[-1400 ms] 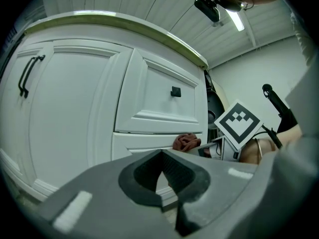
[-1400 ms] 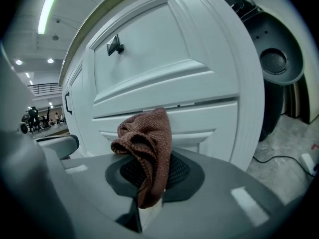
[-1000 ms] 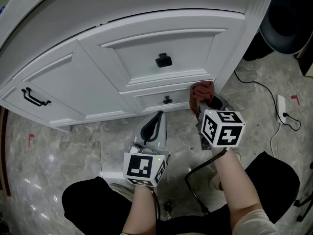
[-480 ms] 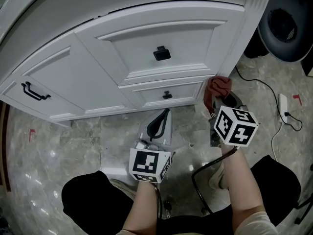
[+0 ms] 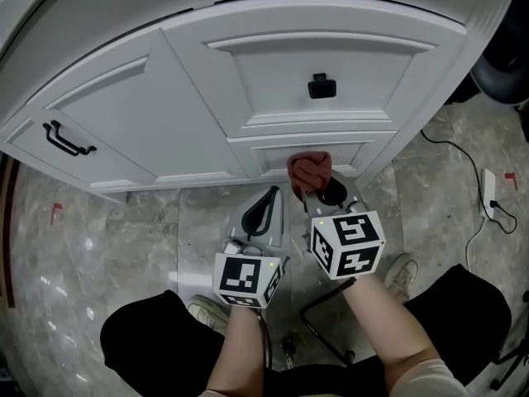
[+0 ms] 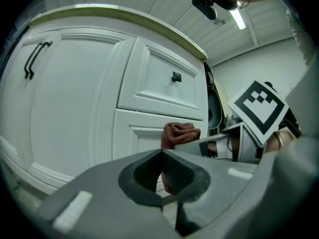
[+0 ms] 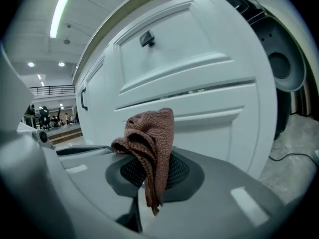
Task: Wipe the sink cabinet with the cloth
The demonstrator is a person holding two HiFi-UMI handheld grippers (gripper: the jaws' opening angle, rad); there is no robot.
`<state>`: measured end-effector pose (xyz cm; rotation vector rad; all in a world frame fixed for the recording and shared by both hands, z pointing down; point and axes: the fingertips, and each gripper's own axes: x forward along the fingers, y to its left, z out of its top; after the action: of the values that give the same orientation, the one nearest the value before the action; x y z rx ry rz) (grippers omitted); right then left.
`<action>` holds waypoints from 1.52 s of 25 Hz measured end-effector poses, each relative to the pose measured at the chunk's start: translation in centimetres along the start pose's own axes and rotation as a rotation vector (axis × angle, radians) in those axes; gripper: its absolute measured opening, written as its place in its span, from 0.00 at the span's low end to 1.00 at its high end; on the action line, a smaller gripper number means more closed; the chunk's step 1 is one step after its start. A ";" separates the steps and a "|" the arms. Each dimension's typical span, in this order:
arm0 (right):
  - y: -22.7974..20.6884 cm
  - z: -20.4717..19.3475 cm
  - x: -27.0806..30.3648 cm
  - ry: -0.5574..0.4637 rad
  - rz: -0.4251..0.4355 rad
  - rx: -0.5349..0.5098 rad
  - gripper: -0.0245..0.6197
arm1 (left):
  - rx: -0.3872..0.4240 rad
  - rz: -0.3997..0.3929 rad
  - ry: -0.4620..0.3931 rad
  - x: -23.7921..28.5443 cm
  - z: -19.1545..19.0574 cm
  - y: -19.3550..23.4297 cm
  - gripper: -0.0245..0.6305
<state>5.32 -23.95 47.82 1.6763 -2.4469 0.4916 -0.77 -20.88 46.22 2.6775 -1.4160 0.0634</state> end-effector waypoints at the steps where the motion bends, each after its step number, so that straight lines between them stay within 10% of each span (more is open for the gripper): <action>1: 1.2 -0.4 0.8 0.009 0.018 -0.002 0.16 | 0.000 0.014 0.000 -0.4 0.0 0.8 0.04; 12: 8.3 -3.2 7.9 0.048 0.109 -0.023 0.16 | -0.015 0.137 0.005 -3.8 -0.8 7.9 0.04; 38: 0.5 -5.0 6.2 0.086 -0.079 0.067 0.16 | -0.020 0.041 -0.039 -1.0 -0.7 4.2 0.04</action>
<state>2.18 -27.50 54.23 1.7315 -2.3185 0.6273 -4.75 -22.34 47.15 2.6480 -1.4749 0.0000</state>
